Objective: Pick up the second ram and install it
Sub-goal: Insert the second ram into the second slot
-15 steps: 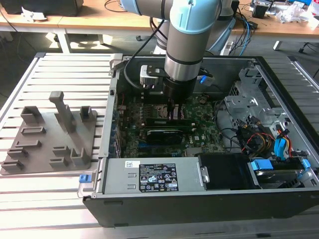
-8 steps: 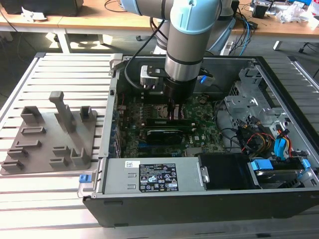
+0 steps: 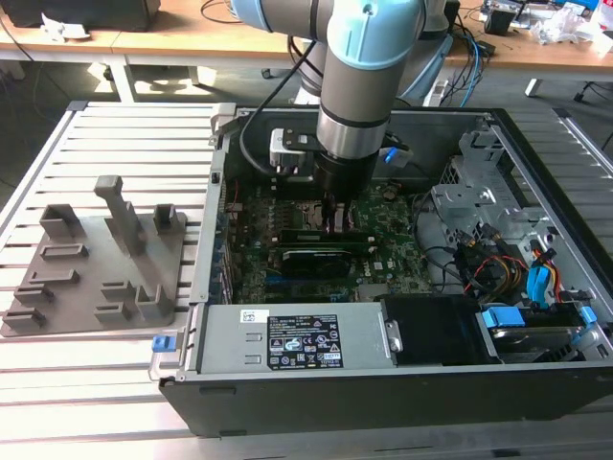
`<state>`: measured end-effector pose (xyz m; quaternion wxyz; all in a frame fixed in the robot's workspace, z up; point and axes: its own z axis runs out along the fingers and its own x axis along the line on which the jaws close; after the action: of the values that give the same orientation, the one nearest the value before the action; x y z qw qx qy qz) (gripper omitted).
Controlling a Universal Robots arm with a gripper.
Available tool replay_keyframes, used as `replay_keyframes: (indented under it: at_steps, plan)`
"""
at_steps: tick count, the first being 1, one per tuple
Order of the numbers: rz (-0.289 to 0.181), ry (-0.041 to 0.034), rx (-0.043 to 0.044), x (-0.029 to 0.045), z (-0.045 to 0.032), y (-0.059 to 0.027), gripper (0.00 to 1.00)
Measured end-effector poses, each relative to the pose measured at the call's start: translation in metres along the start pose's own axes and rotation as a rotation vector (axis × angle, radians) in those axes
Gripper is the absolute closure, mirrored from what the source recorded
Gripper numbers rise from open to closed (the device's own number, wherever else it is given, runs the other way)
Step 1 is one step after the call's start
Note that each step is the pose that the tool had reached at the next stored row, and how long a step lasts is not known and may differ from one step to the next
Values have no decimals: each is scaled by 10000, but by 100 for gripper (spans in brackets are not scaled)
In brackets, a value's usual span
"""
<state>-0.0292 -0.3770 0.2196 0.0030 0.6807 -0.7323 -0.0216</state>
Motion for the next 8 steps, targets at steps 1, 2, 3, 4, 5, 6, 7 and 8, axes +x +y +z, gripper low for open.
replay_keyframes:
  at_steps: [1,2,3,4,5,6,7,8]
  plan:
    - [1,1,-1,0,9,0,86]
    - [1,3,-2,1,24,-1,86]
    - [0,3,-1,1,28,-1,86]
    - [1,-10,-1,0,29,-1,86]
    - [-2,-22,7,-1,31,-3,86]
    - [-3,-24,2,0,32,-3,85]
    - [-1,-29,-2,0,29,-1,78]
    - [0,-29,-2,-1,-46,2,78]
